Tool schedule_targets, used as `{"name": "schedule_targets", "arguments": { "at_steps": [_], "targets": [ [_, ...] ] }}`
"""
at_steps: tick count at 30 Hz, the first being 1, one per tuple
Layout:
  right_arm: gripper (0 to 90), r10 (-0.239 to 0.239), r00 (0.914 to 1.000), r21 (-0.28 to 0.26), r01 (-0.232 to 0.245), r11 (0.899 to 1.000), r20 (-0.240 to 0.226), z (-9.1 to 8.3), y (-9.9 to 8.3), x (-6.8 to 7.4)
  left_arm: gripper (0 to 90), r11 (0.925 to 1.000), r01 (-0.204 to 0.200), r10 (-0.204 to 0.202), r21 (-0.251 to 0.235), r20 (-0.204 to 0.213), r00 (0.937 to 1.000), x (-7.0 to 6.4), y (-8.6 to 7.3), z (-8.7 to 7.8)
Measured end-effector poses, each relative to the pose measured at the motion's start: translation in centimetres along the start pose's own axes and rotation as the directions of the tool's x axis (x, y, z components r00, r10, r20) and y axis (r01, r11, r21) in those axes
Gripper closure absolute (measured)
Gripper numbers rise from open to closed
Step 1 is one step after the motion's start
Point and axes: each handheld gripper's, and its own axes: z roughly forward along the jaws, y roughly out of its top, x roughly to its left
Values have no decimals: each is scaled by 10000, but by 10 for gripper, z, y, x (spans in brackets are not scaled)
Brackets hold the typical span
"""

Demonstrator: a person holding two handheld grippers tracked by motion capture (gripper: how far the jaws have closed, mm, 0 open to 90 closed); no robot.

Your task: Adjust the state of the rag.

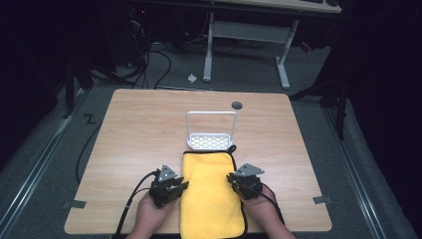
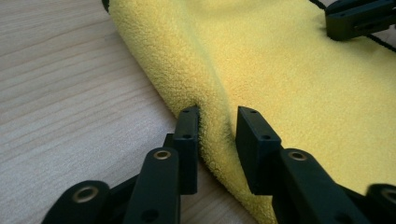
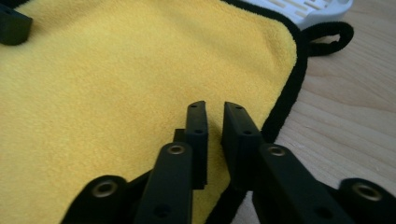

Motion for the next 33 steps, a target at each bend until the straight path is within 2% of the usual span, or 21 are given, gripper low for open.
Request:
{"name": "schedule_targets", "arguments": {
  "at_steps": [8, 16, 19, 21, 23, 25, 28, 29, 33],
  "targets": [
    [870, -317, 9995, -41, 317, 9995, 32, -3, -4, 4, 730, 9998, -206, 206, 32, 0, 9998, -6, -5, -4],
    [836, -473, 9977, 6, 474, 9989, -493, -19, -17, 11, 716, 9980, -352, 334, 519, 340, 9989, -15, -10, -15],
    [828, -556, 9962, 14, 558, 9984, -673, -25, -23, 13, 685, 9973, -446, 414, 577, 548, 9976, -18, -15, -20],
    [824, -568, 9958, -40, 566, 9984, -718, -29, -26, 14, 655, 9973, -471, 441, 557, 539, 9976, -18, -17, -23],
    [819, -463, 9960, -57, 460, 9989, -758, -30, -28, 15, 576, 9983, -265, 242, 514, 448, 9987, -13, -17, -24],
    [817, -437, 9959, -42, 435, 9990, -797, -29, -27, 14, 532, 9989, 280, -300, 367, 550, 9980, -4, -12, -23],
    [815, -436, 9953, -82, 431, 9990, -864, -29, -27, 13, 482, 9959, 854, -833, -285, 682, 9942, 10, 4, -17],
    [815, -431, 9952, -70, 426, 9991, -884, -29, -27, 13, 461, 9940, 1033, -1007, -355, 692, 9925, 14, 10, -13],
    [810, -484, 9949, -105, 477, 9988, -885, -29, -27, 13, 402, 9945, 1024, -1012, -237, 470, 9938, 20, 32, 8]
  ]
}}
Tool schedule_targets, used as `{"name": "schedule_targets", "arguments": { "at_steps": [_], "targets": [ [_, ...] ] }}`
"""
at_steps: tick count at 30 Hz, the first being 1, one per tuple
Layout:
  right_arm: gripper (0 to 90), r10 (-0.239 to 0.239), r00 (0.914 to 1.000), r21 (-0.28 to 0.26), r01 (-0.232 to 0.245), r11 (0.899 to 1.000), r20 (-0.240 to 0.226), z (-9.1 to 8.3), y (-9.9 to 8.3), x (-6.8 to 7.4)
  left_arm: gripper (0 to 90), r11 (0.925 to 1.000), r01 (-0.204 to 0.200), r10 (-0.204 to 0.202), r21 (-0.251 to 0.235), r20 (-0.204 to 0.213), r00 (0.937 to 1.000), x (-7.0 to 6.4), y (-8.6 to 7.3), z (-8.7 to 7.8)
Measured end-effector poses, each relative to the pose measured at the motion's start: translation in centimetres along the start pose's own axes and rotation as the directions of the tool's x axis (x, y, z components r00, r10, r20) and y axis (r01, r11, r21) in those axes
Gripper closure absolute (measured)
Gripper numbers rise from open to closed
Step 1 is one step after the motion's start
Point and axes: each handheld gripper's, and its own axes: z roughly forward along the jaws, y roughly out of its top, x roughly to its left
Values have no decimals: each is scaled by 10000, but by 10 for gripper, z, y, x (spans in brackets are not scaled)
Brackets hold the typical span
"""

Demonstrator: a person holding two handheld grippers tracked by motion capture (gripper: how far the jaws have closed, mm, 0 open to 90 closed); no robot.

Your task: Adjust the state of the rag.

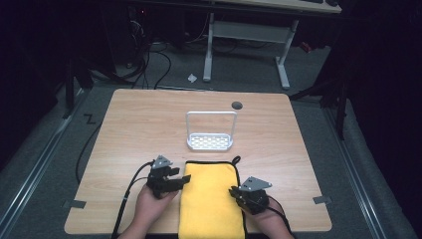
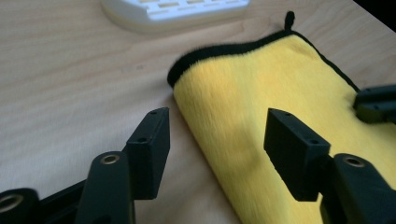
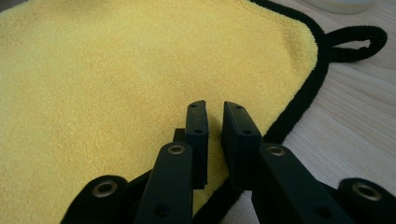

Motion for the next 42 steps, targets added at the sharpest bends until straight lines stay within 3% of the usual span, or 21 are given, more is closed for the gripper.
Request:
{"name": "schedule_targets", "arguments": {
  "at_steps": [2, 4, 6, 9, 13, 18, 21, 24, 27, 33, 37, 42],
  "targets": [
    [808, 0, 10000, -13, 0, 10000, 8, 0, 0, 0, 403, 9992, 355, -356, 175, 54, 9994, 4, 6, 10],
    [803, 30, 10000, -41, -30, 10000, -20, 0, 0, 0, 448, 9964, 783, -791, 326, 219, 9966, 8, 8, 17],
    [783, 105, 9999, -50, -105, 9999, -84, 0, -1, 0, 520, 9948, 924, -929, 437, 105, 9956, 9, 7, 21],
    [708, 336, 9992, -424, -344, 9985, -199, -3, 4, -4, 608, 9948, 910, -909, 460, -31, 9959, 8, 5, 23],
    [557, 896, 9952, -765, -865, 9933, 389, 3, 21, -18, 680, 9948, 887, -890, 499, 54, 9960, 8, 4, 24],
    [438, 1613, 9835, -396, -1585, 9866, 820, 32, 41, -41, 723, 9945, 977, -987, 373, 265, 9948, 10, 2, 24],
    [406, 1804, 9767, -237, -1788, 9836, 1160, 45, 44, -47, 726, 9971, 749, -753, 117, 391, 9964, 12, -1, 24],
    [376, 1916, 9769, -94, -1916, 9814, 949, 52, 44, -48, 726, 9976, 684, -682, -45, 299, 9972, 10, -4, 23],
    [410, 1904, 9770, -1, -1913, 9815, 960, 54, 44, -46, 725, 9976, 676, -672, -133, 254, 9974, 9, -6, 23],
    [606, 1683, 9834, -188, -1674, 9857, 684, 51, 40, -39, 725, 9969, 778, -773, -146, 349, 9964, 10, -7, 23],
    [715, 1804, 9826, -158, -1799, 9836, 435, 50, 40, -37, 725, 9966, 811, -805, -156, 388, 9960, 10, -7, 23],
    [765, 1652, 9855, -234, -1644, 9861, 377, 50, 40, -34, 730, 9965, 822, -817, -171, 293, 9962, 9, -7, 22]
  ]
}}
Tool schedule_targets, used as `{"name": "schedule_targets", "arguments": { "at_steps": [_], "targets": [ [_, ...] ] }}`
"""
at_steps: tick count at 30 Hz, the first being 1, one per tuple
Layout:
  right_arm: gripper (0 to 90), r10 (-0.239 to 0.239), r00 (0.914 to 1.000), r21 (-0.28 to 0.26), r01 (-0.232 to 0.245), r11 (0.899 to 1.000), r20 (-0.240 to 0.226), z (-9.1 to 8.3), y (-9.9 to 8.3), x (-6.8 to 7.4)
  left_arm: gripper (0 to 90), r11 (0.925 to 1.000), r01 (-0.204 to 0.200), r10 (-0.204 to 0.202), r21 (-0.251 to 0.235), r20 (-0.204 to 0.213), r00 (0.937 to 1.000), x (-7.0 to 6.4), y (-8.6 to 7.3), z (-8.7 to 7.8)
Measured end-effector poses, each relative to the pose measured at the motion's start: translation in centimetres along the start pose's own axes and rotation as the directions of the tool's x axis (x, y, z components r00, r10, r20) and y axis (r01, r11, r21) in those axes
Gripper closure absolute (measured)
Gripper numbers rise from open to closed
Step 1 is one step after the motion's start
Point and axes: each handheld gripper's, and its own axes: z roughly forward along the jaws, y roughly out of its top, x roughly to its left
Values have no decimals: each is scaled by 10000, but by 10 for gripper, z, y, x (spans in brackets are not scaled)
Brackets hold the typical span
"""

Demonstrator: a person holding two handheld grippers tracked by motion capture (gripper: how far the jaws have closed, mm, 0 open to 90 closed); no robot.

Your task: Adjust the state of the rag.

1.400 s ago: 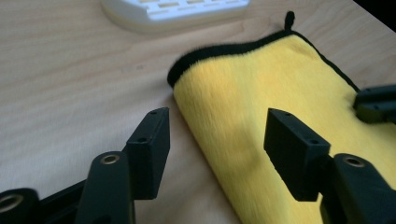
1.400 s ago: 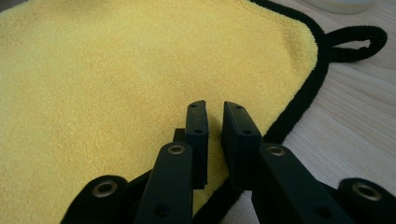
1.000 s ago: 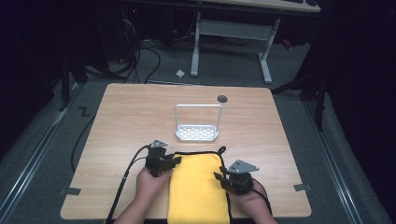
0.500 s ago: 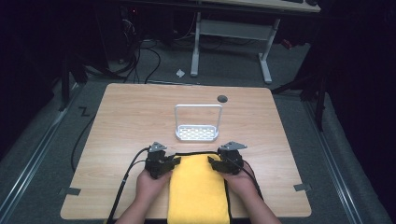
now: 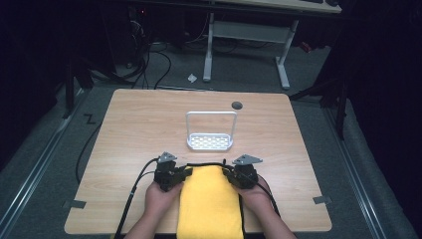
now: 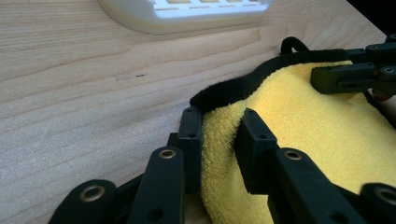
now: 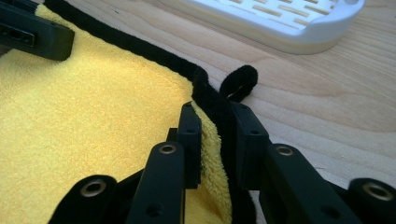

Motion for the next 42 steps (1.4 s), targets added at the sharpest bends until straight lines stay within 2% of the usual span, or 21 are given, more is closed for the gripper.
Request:
{"name": "schedule_targets", "arguments": {
  "at_steps": [4, 8, 11, 16, 22, 27, 31, 35, 39, 42],
  "targets": [
    [772, -104, 9999, -53, 104, 9999, 135, -1, -1, 2, 732, 9998, -180, 180, -4, -235, 9996, -2, 0, 0],
    [772, -54, 9998, -41, 54, 10000, 192, -1, 0, 4, 736, 9999, -118, 118, -5, -165, 9998, -1, 0, 0],
    [772, 56, 9999, -16, -55, 10000, 153, -1, 0, 3, 745, 9998, -184, 185, 6, -260, 9995, -3, 0, 0],
    [772, -212, 9995, -68, 213, 9997, 224, -1, -1, 4, 767, 10000, 58, -58, 1, -122, 9999, 0, 0, 0],
    [773, -383, 9987, -341, 395, 9986, 350, -6, -2, 5, 792, 9999, 112, -112, -13, 91, 9999, 1, 1, -1],
    [774, -434, 9982, -812, 467, 9956, 421, -17, 3, 9, 825, 9989, 37, -24, -477, 258, 9997, -2, 4, -7],
    [774, -480, 9976, -1211, 537, 9912, 495, -21, 8, 9, 832, 9966, -167, 184, -813, 201, 9996, -4, 12, -14],
    [772, -571, 9970, -1564, 646, 9856, 521, -27, 17, 9, 832, 9909, -389, 412, -1290, 156, 9990, -8, 26, -23],
    [773, -393, 9979, -1976, 488, 9791, 517, -35, 27, 8, 832, 9839, -487, 514, -1717, 118, 9986, -11, 40, -30],
    [773, -292, 9976, -2307, 431, 9721, 633, -41, 35, 7, 831, 9773, -753, 761, -1980, -38, 9971, -16, 50, -35]
  ]
}}
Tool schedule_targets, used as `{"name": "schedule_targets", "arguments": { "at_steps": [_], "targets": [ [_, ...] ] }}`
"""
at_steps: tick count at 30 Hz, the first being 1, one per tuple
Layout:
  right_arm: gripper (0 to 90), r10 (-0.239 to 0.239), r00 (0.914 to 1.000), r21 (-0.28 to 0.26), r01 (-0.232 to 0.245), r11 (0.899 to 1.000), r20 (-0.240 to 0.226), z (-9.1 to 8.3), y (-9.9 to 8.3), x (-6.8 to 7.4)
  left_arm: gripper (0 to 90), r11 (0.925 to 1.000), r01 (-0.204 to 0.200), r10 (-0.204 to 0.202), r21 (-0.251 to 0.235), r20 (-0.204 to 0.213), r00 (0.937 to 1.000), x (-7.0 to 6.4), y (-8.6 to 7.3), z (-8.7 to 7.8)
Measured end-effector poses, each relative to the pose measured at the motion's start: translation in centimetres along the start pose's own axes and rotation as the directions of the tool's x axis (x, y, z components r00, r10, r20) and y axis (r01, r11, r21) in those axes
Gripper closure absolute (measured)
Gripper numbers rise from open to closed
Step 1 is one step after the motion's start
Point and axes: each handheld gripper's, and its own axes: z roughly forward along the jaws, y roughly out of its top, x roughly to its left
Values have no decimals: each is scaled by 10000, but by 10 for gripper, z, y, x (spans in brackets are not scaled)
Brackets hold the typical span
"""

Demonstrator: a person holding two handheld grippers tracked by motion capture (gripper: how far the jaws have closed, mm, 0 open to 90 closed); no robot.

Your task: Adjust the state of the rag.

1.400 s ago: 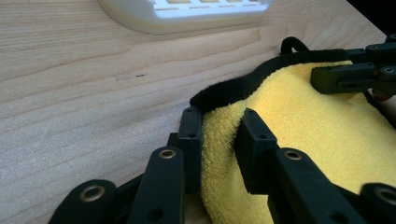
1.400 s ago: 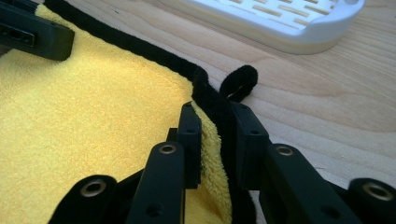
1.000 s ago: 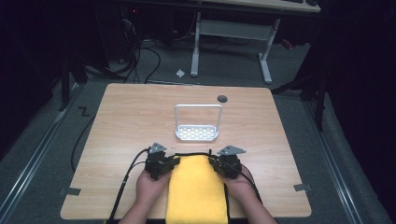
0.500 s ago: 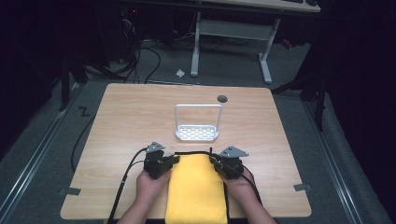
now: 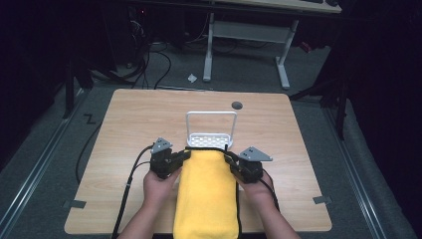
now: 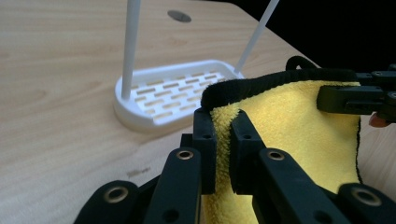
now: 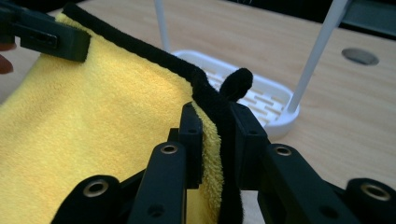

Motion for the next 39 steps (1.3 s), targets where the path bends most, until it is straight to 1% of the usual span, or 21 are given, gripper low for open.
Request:
{"name": "schedule_targets", "arguments": {
  "at_steps": [1, 3, 6, 11, 12, 17, 20, 24, 30, 34, 35, 39],
  "targets": [
    [773, -88, 9999, -89, 88, 9999, 66, -1, 3, -1, 832, 9999, -92, 91, -81, -70, 9999, -1, 3, -1],
    [773, -101, 9999, -258, 103, 9996, 98, -3, 8, -1, 832, 9995, -214, 210, -224, -139, 9997, -3, 9, -2],
    [772, -189, 9995, -530, 201, 9984, 240, -5, 18, -2, 833, 9989, -301, 294, -349, -205, 9994, -4, 18, -5],
    [771, -356, 9986, -1039, 396, 9938, 398, -11, 37, -4, 834, 9954, -497, 473, -819, -313, 9984, -6, 35, -13],
    [771, -324, 9986, -1100, 367, 9932, 412, -12, 41, -4, 834, 9947, -532, 506, -877, -320, 9982, -7, 39, -14],
    [772, -421, 9976, -1490, 498, 9876, 546, -19, 62, -6, 834, 9903, -601, 567, -1250, -310, 9979, -10, 57, -20],
    [772, -479, 9968, -1725, 583, 9833, 633, -22, 72, -7, 834, 9857, -803, 753, -1479, -391, 9964, -12, 69, -24],
    [773, -569, 9951, -1993, 722, 9773, 814, -26, 86, -8, 836, 9795, -959, 898, -1769, -421, 9951, -15, 83, -28],
    [773, -542, 9945, -2397, 745, 9680, 900, -33, 104, -8, 837, 9706, -1196, 1117, -2087, -493, 9925, -19, 103, -36],
    [773, -608, 9935, -2663, 846, 9602, 966, -38, 116, -9, 840, 9625, -1461, 1353, -2285, -624, 9888, -23, 117, -41],
    [773, -622, 9932, -2688, 866, 9593, 980, -39, 118, -9, 840, 9594, -1508, 1401, -2382, -615, 9882, -25, 120, -42],
    [774, -646, 9922, -2958, 936, 9507, 1062, -46, 130, -11, 840, 9486, -1645, 1546, -2705, -578, 9863, -30, 132, -48]
  ]
}}
